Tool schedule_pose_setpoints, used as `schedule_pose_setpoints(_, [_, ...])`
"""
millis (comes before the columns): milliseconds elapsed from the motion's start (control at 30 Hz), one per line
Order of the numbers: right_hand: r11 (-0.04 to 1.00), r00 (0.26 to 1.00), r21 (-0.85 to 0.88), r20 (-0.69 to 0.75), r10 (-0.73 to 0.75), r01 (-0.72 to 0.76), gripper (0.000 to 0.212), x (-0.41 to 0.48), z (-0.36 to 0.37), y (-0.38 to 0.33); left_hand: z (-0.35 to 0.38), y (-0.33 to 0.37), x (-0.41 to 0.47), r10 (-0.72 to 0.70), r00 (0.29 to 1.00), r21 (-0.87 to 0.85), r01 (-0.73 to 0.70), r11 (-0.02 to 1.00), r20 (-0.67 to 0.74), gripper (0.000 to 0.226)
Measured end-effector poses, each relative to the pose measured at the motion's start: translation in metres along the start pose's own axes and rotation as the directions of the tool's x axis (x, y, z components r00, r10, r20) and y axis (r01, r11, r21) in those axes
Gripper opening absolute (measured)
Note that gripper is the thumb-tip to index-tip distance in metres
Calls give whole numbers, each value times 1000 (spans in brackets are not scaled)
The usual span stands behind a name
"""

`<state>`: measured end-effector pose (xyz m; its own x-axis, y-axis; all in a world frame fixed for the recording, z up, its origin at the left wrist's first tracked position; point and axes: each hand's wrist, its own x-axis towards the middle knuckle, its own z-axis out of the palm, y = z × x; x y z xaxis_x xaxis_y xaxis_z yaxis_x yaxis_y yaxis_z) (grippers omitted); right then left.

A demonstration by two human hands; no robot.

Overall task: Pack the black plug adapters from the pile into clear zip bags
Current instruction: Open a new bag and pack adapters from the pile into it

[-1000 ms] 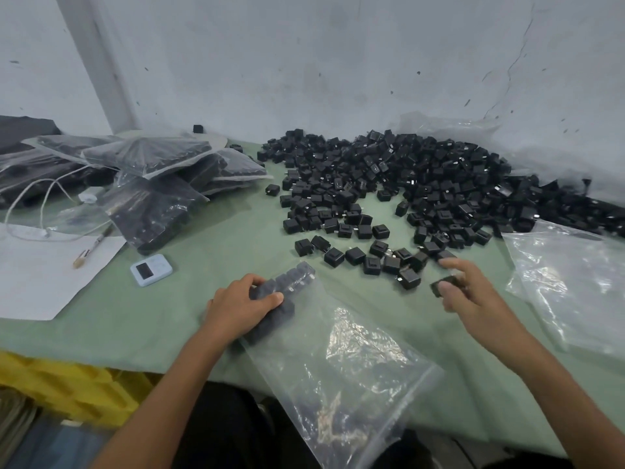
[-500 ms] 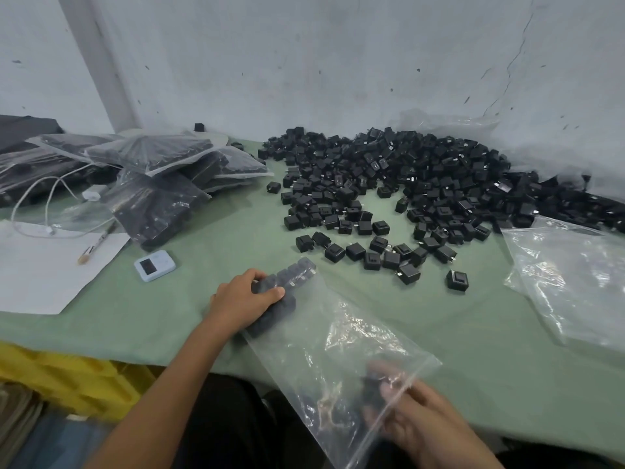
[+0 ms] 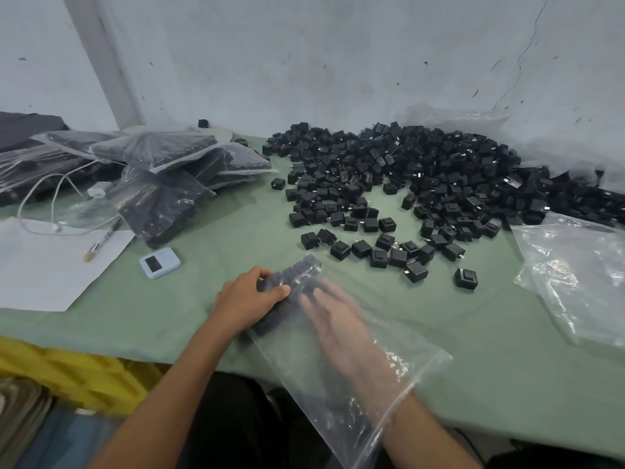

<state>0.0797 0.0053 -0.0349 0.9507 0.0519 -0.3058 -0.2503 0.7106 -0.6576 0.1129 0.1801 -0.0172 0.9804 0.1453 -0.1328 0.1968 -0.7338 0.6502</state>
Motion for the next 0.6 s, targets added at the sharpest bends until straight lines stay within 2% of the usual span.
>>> schedule_pose_setpoints(67, [995,996,-52,-8,-86,85,32,6,1,-1,0,0,0,-2,1000,-2,2,1000,4,39])
schedule_pose_setpoints(200, [923,986,-350,19,-163,160,24,3,7,2,0,1,1,-2,1000,18,2,1000,5,36])
schedule_pose_setpoints(267, [753,961,-601,104,-257,266,10,4,5,3,0,0,1,-1,1000,29,1,1000,3,34])
schedule_pose_setpoints(333, [617,952,-732,153,-264,289,19,7,2,5,1,-1,2,3,1000,36,-3,999,3,33])
schedule_pose_setpoints(400, [602,959,-752,153,-239,270,30,13,-3,7,1,-1,2,10,1000,36,-10,999,2,33])
schedule_pose_setpoints(467, [544,955,-792,165,-247,277,34,18,-7,12,1,-2,4,15,1000,33,-15,999,-2,32])
schedule_pose_setpoints(600, [658,969,-721,75,-236,216,32,27,-17,25,1,-2,4,13,1000,40,-13,999,0,33])
